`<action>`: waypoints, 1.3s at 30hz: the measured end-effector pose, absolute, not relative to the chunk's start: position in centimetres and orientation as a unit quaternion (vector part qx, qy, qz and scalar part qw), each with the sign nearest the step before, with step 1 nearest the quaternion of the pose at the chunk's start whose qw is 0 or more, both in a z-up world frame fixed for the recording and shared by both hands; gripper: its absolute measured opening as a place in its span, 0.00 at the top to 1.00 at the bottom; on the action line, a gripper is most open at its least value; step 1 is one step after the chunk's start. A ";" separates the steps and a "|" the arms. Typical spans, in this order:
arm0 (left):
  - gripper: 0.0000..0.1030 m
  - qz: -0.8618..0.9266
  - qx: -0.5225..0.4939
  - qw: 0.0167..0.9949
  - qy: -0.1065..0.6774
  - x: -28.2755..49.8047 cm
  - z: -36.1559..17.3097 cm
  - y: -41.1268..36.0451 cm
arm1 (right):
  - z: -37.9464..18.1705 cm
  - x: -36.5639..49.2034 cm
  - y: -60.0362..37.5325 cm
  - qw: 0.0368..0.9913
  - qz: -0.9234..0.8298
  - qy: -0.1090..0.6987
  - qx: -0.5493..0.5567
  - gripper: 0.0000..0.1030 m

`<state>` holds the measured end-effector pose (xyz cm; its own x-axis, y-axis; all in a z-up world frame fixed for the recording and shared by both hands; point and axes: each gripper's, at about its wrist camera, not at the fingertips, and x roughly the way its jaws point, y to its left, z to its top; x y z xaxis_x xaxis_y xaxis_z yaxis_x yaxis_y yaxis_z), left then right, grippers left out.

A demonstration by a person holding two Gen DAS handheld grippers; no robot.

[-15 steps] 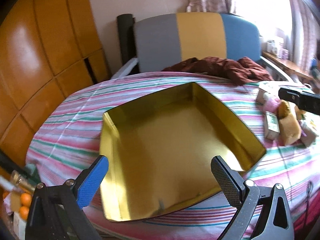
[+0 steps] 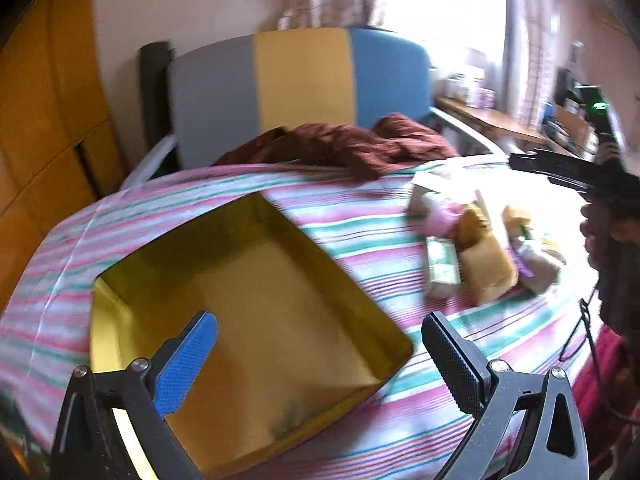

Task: Organize objects
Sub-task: 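Grasp the green box with the left gripper while the right gripper grasps the yellow sponge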

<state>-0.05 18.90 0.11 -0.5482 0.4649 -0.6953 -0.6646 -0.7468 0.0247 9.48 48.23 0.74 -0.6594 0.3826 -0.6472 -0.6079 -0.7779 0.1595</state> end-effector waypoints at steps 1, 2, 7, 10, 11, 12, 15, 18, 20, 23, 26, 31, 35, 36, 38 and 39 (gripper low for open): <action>0.00 0.862 -0.349 0.336 0.147 -0.1 0.1 19.7 | 0.4 9.8 49.0 0.276 0.892 0.197 -0.300 0.05; 0.00 0.853 -0.357 0.351 0.148 -0.2 0.1 20.8 | 0.1 10.1 49.6 0.276 0.891 0.208 -0.296 0.05; 0.00 0.811 -0.405 0.392 0.159 -1.7 -1.0 24.8 | -0.3 11.2 51.4 0.269 0.883 0.262 -0.283 0.05; 0.00 0.799 -0.416 0.389 0.192 -2.2 -2.0 27.6 | -0.1 11.6 51.4 0.269 0.883 0.265 -0.278 0.05; 0.00 0.801 -0.410 0.385 0.205 -2.2 -2.3 28.3 | -0.1 11.7 51.5 0.267 0.884 0.266 -0.276 0.05; 0.00 0.802 -0.403 0.381 0.219 -2.1 -2.5 29.2 | 0.0 11.7 51.4 0.265 0.884 0.267 -0.276 0.05; 0.00 0.790 -0.412 0.388 0.237 -2.6 -3.4 31.3 | 0.1 11.4 51.1 0.261 0.887 0.259 -0.279 0.05; 0.03 0.777 -0.428 0.388 0.249 -3.4 -4.6 33.2 | 0.3 11.3 50.7 0.257 0.892 0.248 -0.278 0.05; 0.08 0.766 -0.441 0.391 0.256 -3.9 -5.3 34.5 | 0.3 11.1 50.6 0.255 0.893 0.245 -0.279 0.05; 0.19 0.752 -0.458 0.390 0.268 -4.6 -6.7 35.7 | 0.2 11.1 50.6 0.252 0.892 0.249 -0.280 0.05; 0.28 0.740 -0.473 0.394 0.270 -5.0 -7.8 36.6 | 0.2 11.1 50.6 0.251 0.892 0.251 -0.280 0.05; 0.71 0.722 -0.493 0.408 0.263 -5.1 -9.0 37.5 | 0.1 11.0 50.6 0.248 0.892 0.251 -0.284 0.05; 0.70 0.724 -0.498 0.414 0.236 -4.9 -8.8 36.6 | -0.1 10.3 49.9 0.217 0.897 0.243 -0.298 0.05; 0.70 0.729 -0.494 0.415 0.229 -4.7 -8.5 36.1 | -0.2 10.0 49.6 0.203 0.899 0.239 -0.305 0.07; 0.70 0.742 -0.483 0.413 0.214 -4.4 -7.5 35.0 | -0.7 9.1 48.6 0.161 0.901 0.229 -0.331 0.09; 0.70 0.749 -0.476 0.413 0.205 -4.2 -6.8 34.4 | -1.0 8.6 48.0 0.142 0.901 0.222 -0.345 0.09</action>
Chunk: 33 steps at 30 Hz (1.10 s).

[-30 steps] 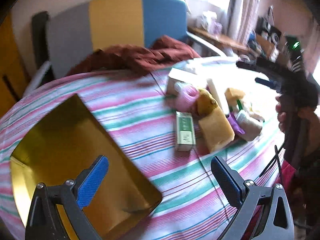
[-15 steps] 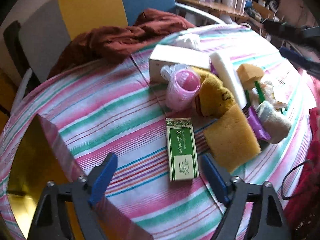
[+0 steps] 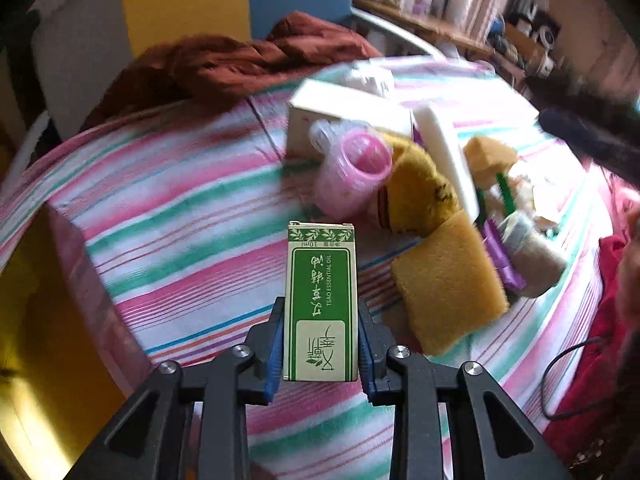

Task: Organize objects
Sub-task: 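Grasp the green box with the left gripper while the right gripper grasps the yellow sponge, then place the green box in the gold tray with the left gripper while the right drops the sponge there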

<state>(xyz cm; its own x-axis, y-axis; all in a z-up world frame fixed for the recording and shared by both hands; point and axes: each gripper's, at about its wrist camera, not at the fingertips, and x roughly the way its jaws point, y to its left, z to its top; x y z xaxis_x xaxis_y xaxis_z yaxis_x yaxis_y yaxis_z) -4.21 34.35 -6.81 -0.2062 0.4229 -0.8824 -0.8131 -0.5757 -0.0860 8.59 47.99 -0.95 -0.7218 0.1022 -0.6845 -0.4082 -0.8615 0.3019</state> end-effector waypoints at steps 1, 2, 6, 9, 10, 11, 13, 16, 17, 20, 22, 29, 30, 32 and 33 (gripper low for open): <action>0.70 0.756 -0.470 0.412 0.197 -4.0 -6.2 33.7 | -1.3 8.1 47.3 0.123 0.900 0.212 -0.360 0.09; 0.70 0.762 -0.462 0.411 0.189 -3.8 -5.5 32.9 | -1.7 7.5 46.4 0.106 0.897 0.198 -0.380 0.09; 0.70 0.784 -0.445 0.399 0.169 -3.3 -3.5 29.9 | -3.7 5.8 43.0 0.074 0.881 0.133 -0.448 0.14; 0.70 0.796 -0.438 0.389 0.153 -3.7 -2.7 27.4 | -5.5 5.0 41.4 0.085 0.862 0.084 -0.492 0.17; 0.70 0.799 -0.438 0.385 0.148 -3.8 -2.6 26.6 | -5.9 4.9 40.9 0.085 0.858 0.072 -0.501 0.22; 0.70 0.801 -0.439 0.382 0.143 -3.8 -2.3 25.9 | -6.2 4.9 40.6 0.082 0.854 0.063 -0.509 0.26; 0.70 0.807 -0.440 0.371 0.133 -4.1 -2.0 25.0 | -6.9 5.0 40.2 0.087 0.848 0.044 -0.522 0.44; 0.70 0.815 -0.440 0.359 0.119 -4.2 -1.7 23.4 | -6.9 5.0 40.1 0.082 0.849 0.040 -0.520 0.50; 0.70 0.817 -0.440 0.355 0.113 -4.1 -1.7 22.7 | -6.8 5.2 40.1 0.076 0.851 0.046 -0.518 0.50; 0.70 0.825 -0.441 0.340 0.095 -4.1 -1.3 20.4 | -6.2 5.2 39.9 0.055 0.855 0.056 -0.512 0.50; 0.70 0.832 -0.439 0.329 0.087 -4.2 -1.1 18.7 | -5.1 5.4 38.9 0.028 0.864 0.067 -0.499 0.50; 0.70 0.854 -0.449 0.259 0.045 -5.8 -1.8 11.5 | -1.5 4.4 34.2 -0.021 0.884 0.077 -0.461 0.50; 0.70 0.856 -0.451 0.250 0.039 -6.2 -1.9 10.7 | -1.1 4.1 33.4 -0.029 0.886 0.078 -0.456 0.50; 0.70 0.862 -0.452 0.227 0.026 -6.5 -2.3 8.7 | -0.3 2.8 31.3 -0.046 0.890 0.079 -0.446 0.50; 0.70 0.864 -0.453 0.219 0.022 -6.6 -2.4 8.0 | -0.1 2.3 30.5 -0.053 0.891 0.081 -0.444 0.50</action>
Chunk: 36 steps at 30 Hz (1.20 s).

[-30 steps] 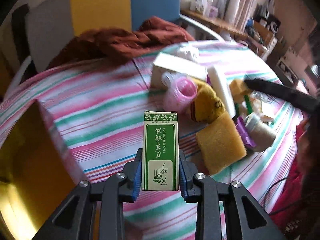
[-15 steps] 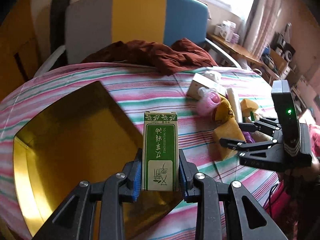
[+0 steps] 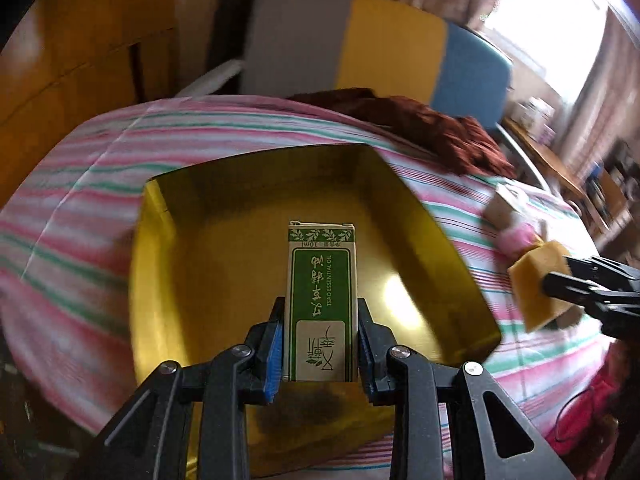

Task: Organize objects
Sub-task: 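Place the green box in the gold tray with the left gripper while the right drops the sponge there, then move both grippers back toward the cluster of items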

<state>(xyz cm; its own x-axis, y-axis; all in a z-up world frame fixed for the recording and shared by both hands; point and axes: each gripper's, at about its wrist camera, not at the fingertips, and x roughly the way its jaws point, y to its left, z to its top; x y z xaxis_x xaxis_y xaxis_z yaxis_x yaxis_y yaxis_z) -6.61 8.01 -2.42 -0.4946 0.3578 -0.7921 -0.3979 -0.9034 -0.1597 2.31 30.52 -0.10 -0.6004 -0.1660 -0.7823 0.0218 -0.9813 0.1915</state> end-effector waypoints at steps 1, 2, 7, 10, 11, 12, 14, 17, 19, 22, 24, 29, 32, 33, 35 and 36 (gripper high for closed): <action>0.70 0.866 -0.453 0.211 0.018 -6.7 -2.6 7.3 | 0.1 1.7 29.5 0.061 -0.891 -0.084 0.442 0.50; 0.70 0.869 -0.452 0.201 0.014 -6.8 -2.7 6.4 | 0.2 1.0 28.4 0.070 -0.891 -0.084 0.440 0.50; 0.58 0.878 -0.447 0.171 -0.005 -6.6 -3.0 2.8 | 0.8 -1.8 23.5 0.104 -0.896 -0.099 0.421 0.38; 0.11 0.897 -0.419 0.141 -0.006 -6.1 -2.2 1.6 | 1.0 -3.0 21.1 0.112 -0.898 -0.104 0.412 0.15; 0.08 0.906 -0.402 0.130 -0.003 -5.7 -1.7 1.2 | 1.0 -3.1 20.5 0.110 -0.899 -0.099 0.411 0.15; 0.08 0.913 -0.389 0.125 -0.001 -5.4 -1.3 1.0 | 1.0 -3.1 20.0 0.108 -0.901 -0.093 0.411 0.15; 0.08 0.918 -0.378 0.119 0.002 -5.1 -0.9 0.6 | 1.1 -2.7 18.9 0.100 -0.906 -0.075 0.405 0.15; 0.08 0.928 -0.360 0.098 0.008 -4.6 -0.5 0.4 | 1.7 -1.6 17.9 0.076 -0.920 -0.036 0.383 0.15; 0.08 0.932 -0.352 0.088 0.012 -4.6 -0.3 0.3 | 2.4 -0.6 17.5 0.049 -0.934 -0.009 0.354 0.15; 0.07 0.936 -0.342 0.081 0.017 -4.1 0.0 0.3 | 3.1 1.0 17.4 0.006 -0.948 0.018 0.316 0.15; 0.05 0.937 -0.337 0.084 0.018 -3.8 0.3 0.5 | 3.1 1.4 17.7 -0.007 -0.950 0.019 0.311 0.15; 0.01 0.941 -0.324 0.093 0.031 -2.7 0.9 1.4 | 1.6 1.4 17.8 0.004 -0.936 0.010 0.351 0.28; 0.01 0.940 -0.324 0.097 0.042 -2.3 0.9 2.1 | 1.2 1.8 17.9 0.005 -0.936 0.003 0.352 0.28; 0.01 0.939 -0.326 0.100 0.042 -2.2 0.8 2.3 | 1.2 1.9 18.1 0.003 -0.936 0.000 0.351 0.28; 0.01 0.937 -0.329 0.105 0.040 -2.1 0.7 2.6 | 1.2 2.1 18.7 0.001 -0.937 -0.009 0.350 0.28; 0.01 0.937 -0.330 0.108 0.041 -2.0 0.7 2.8 | 1.1 2.1 18.9 -0.001 -0.937 -0.013 0.350 0.28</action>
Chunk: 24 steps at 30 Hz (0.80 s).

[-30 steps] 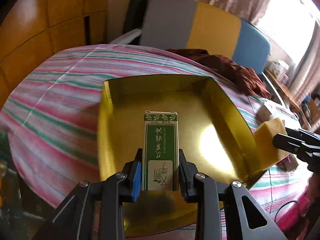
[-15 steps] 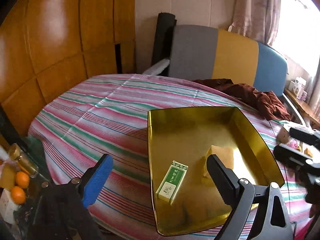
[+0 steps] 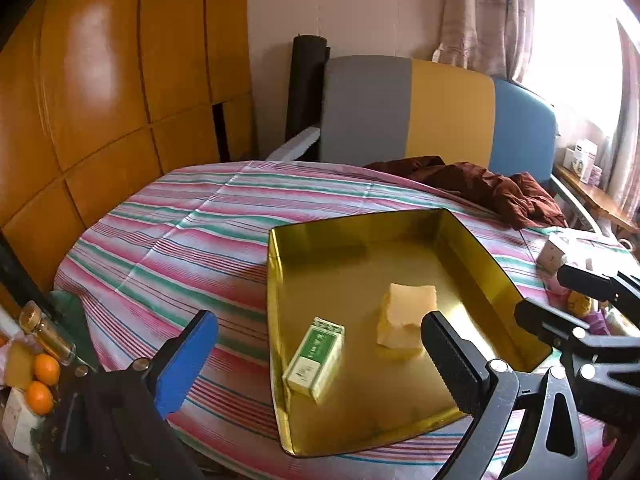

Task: Organize objects
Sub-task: 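Move both grippers back toward the cluster of items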

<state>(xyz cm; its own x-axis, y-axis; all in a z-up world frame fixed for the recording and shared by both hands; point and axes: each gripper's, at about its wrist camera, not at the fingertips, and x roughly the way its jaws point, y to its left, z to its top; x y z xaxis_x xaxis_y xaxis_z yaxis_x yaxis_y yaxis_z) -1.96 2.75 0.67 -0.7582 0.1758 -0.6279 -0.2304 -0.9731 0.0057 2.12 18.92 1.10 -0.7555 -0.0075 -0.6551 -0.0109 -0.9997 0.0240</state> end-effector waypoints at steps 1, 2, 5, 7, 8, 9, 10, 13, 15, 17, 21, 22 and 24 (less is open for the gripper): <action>0.01 0.936 -0.331 0.111 0.045 -1.9 0.7 3.0 | 1.1 2.2 19.2 0.003 0.937 0.017 -0.350 0.28; 0.01 0.936 -0.330 0.112 0.048 -1.7 0.7 3.1 | 1.1 2.4 19.5 0.006 0.937 0.021 -0.350 0.28; 0.01 0.935 -0.329 0.121 0.060 -1.4 0.6 3.8 | 0.8 2.8 20.6 0.018 0.935 0.034 -0.353 0.28; 0.01 0.932 -0.331 0.131 0.065 -1.2 0.5 4.3 | 0.6 3.2 21.3 0.027 0.933 0.044 -0.356 0.28; 0.01 0.930 -0.334 0.138 0.068 -1.1 0.4 4.6 | 0.4 3.2 21.7 0.031 0.932 0.048 -0.357 0.28; 0.01 0.929 -0.336 0.141 0.073 -1.0 0.2 4.9 | 0.3 3.3 22.1 0.035 0.931 0.052 -0.359 0.28; 0.01 0.927 -0.337 0.146 0.077 -0.9 0.1 5.2 | 0.1 3.5 22.6 0.041 0.930 0.056 -0.361 0.28; 0.01 0.920 -0.345 0.166 0.086 -0.6 -0.4 6.2 | -0.5 3.9 24.1 0.058 0.925 0.066 -0.370 0.28; 0.01 0.916 -0.349 0.178 0.090 -0.5 -0.6 6.7 | -0.8 4.3 25.3 0.069 0.922 0.077 -0.374 0.28; 0.01 0.913 -0.351 0.188 0.093 -0.4 -0.7 7.2 | -1.2 4.9 27.0 0.082 0.917 0.094 -0.379 0.28; 0.01 0.905 -0.358 0.208 0.099 -0.3 -1.0 8.3 | -1.6 6.0 30.1 0.110 0.909 0.119 -0.384 0.28; 0.01 0.904 -0.359 0.211 0.101 -0.2 -1.0 8.6 | -1.6 6.4 31.3 0.122 0.906 0.124 -0.385 0.28; 0.01 0.901 -0.360 0.217 0.107 -0.2 -1.1 9.2 | -1.6 6.9 33.1 0.139 0.903 0.131 -0.386 0.28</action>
<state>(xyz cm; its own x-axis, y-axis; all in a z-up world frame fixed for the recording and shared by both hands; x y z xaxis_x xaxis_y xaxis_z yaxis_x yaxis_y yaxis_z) -0.18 9.18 -1.06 -0.6473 0.3135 -0.6948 -0.4675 -0.8832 0.0370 6.89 33.12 -1.57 -0.6638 0.1493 -0.7329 -0.3514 -0.9272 0.1295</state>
